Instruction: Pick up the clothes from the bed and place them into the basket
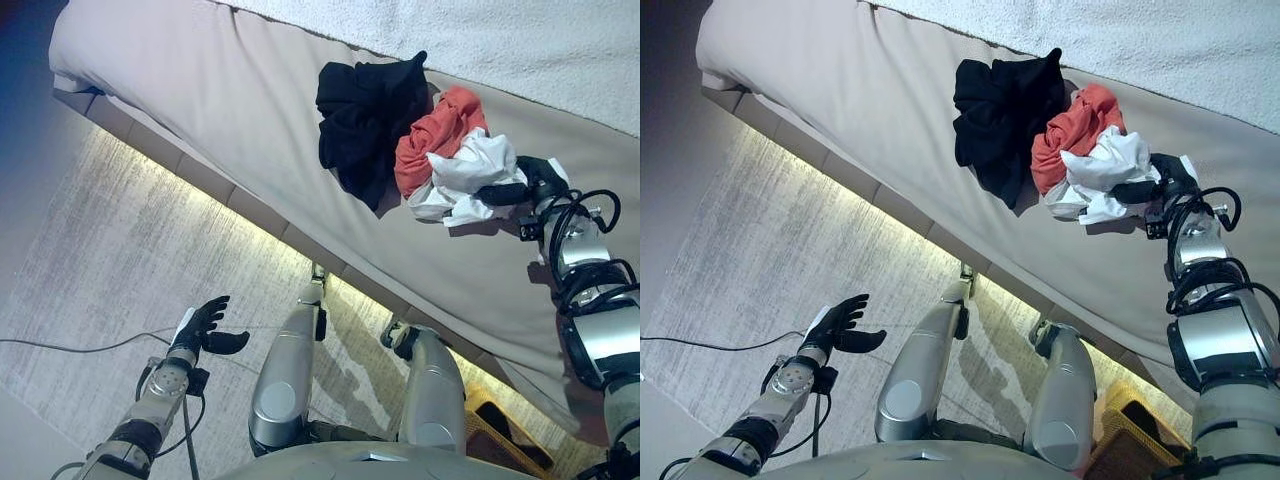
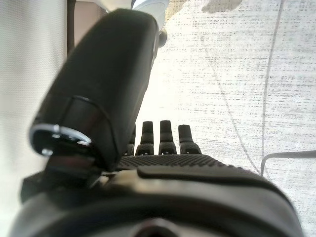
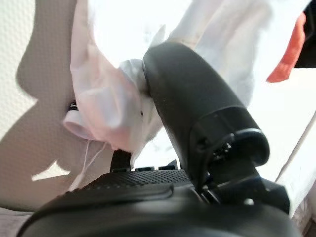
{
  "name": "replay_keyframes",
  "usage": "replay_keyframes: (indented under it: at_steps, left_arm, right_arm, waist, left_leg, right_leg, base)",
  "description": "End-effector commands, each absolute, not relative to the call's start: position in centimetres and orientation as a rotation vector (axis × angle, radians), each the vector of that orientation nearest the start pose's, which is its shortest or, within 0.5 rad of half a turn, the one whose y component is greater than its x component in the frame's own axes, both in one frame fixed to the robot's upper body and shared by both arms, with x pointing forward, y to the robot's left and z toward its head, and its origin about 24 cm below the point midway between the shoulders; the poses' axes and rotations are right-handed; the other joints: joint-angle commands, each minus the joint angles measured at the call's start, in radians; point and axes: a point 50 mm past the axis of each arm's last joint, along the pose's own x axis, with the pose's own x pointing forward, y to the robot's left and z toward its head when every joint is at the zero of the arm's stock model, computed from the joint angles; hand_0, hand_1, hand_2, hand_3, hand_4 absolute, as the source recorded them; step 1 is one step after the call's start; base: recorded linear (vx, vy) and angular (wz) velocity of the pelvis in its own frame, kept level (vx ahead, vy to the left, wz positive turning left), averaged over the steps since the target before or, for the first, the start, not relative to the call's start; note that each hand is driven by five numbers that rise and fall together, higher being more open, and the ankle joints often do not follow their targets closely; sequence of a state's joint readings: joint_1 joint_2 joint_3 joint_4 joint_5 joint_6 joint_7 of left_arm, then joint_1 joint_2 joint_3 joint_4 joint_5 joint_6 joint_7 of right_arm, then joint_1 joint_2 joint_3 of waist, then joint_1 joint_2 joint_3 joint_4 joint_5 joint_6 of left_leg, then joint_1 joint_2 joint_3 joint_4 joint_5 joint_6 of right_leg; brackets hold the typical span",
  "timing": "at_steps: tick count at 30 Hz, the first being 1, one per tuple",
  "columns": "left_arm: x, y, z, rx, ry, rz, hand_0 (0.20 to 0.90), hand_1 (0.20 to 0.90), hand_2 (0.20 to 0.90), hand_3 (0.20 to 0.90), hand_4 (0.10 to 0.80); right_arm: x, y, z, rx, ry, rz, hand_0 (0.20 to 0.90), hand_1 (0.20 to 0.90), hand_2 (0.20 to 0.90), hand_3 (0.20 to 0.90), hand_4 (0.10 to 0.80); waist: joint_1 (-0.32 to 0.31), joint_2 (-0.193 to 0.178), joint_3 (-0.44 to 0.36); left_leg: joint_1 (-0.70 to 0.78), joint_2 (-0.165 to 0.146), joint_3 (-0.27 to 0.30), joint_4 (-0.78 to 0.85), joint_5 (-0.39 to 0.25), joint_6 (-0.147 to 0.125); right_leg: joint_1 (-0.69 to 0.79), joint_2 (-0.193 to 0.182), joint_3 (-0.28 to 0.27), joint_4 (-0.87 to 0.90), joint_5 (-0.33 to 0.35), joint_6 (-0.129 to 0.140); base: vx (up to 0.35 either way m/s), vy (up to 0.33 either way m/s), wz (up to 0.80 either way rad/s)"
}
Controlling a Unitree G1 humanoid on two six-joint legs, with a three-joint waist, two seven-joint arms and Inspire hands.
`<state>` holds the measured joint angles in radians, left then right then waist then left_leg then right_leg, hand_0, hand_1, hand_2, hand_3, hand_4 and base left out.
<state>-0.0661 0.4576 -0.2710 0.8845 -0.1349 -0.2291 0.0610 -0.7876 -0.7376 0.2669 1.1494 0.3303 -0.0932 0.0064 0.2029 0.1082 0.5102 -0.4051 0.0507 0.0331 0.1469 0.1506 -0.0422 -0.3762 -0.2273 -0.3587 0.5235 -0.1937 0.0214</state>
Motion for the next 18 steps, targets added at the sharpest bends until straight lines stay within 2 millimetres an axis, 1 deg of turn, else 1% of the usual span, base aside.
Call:
replay_keyframes:
  at_steps: [1,6,9,11,12,14,17,18]
  left_arm:
    - [15.4,28.6,-9.5,0.483,0.664,0.069,0.900,0.900,0.900,0.900,0.800]
    - [13.9,27.8,-10.5,0.474,0.685,0.073,0.900,0.900,0.900,0.900,0.800]
    - [13.1,27.3,-11.0,0.486,0.701,0.066,0.900,0.900,0.900,0.900,0.800]
    - [12.6,26.8,-11.5,0.486,0.718,0.069,0.900,0.900,0.900,0.900,0.800]
    - [12.3,26.4,-11.9,0.478,0.734,0.085,0.900,0.900,0.900,0.900,0.800]
    - [11.8,26.1,-12.3,0.474,0.755,0.103,0.900,0.900,0.900,0.900,0.800]
    - [11.6,25.9,-12.4,0.474,0.761,0.105,0.900,0.900,0.900,0.900,0.800]
    - [11.0,25.2,-13.0,0.463,0.786,0.116,0.900,0.900,0.900,0.900,0.800]
  right_arm:
    - [33.7,-35.6,12.3,-0.325,0.064,-0.404,0.300,0.300,0.300,0.200,0.100]
    - [31.5,-36.7,10.1,-0.170,0.026,-0.510,0.300,0.300,0.300,0.200,0.100]
    - [30.4,-36.8,9.3,-0.071,-0.020,-0.539,0.300,0.300,0.300,0.200,0.100]
    - [29.8,-36.1,8.4,-0.022,-0.033,-0.542,0.300,0.300,0.300,0.200,0.100]
    - [29.3,-35.1,7.5,0.028,-0.047,-0.534,0.300,0.300,0.300,0.200,0.100]
    - [28.4,-33.9,6.1,0.094,-0.046,-0.507,0.300,0.300,0.300,0.200,0.100]
    - [27.9,-33.6,5.5,0.127,-0.045,-0.505,0.300,0.300,0.300,0.200,0.100]
    - [26.1,-32.2,3.3,0.214,-0.035,-0.523,0.300,0.300,0.300,0.200,0.100]
  waist:
    - [-0.014,-0.009,-0.094]
    - [-0.040,-0.042,-0.133]
    - [-0.058,-0.056,-0.160]
    - [-0.075,-0.067,-0.188]
    - [-0.092,-0.080,-0.212]
    - [-0.118,-0.095,-0.248]
    - [-0.126,-0.101,-0.261]
    - [-0.156,-0.119,-0.298]
  left_leg:
    - [0.019,0.039,0.065,0.087,-0.092,-0.021]
    - [0.122,0.056,0.091,0.016,-0.089,-0.034]
    - [0.180,0.065,0.104,-0.029,-0.086,-0.038]
    - [0.229,0.069,0.117,-0.070,-0.083,-0.042]
    - [0.270,0.069,0.128,-0.107,-0.080,-0.043]
    - [0.307,0.069,0.140,-0.135,-0.076,-0.045]
    - [0.318,0.067,0.145,-0.141,-0.077,-0.044]
    - [0.356,0.056,0.153,-0.133,-0.096,-0.038]
  right_leg:
    - [0.024,0.083,0.012,-0.165,0.121,-0.012]
    - [0.138,0.108,0.018,-0.267,0.138,0.006]
    - [0.196,0.117,0.023,-0.313,0.143,0.016]
    - [0.241,0.122,0.032,-0.352,0.149,0.025]
    - [0.278,0.125,0.044,-0.388,0.157,0.034]
    - [0.309,0.132,0.060,-0.422,0.170,0.039]
    - [0.318,0.135,0.067,-0.433,0.174,0.040]
    - [0.351,0.141,0.092,-0.459,0.183,0.040]
  base:
    - [-0.036,0.029,0.03]
    - [0.047,0.013,-0.03]
    - [0.055,0.047,-0.09]
    - [0.083,0.048,-0.10]
    - [0.087,0.041,-0.11]
    - [0.059,0.040,-0.11]
    - [0.014,0.034,-0.11]
    - [0.055,0.104,-0.07]
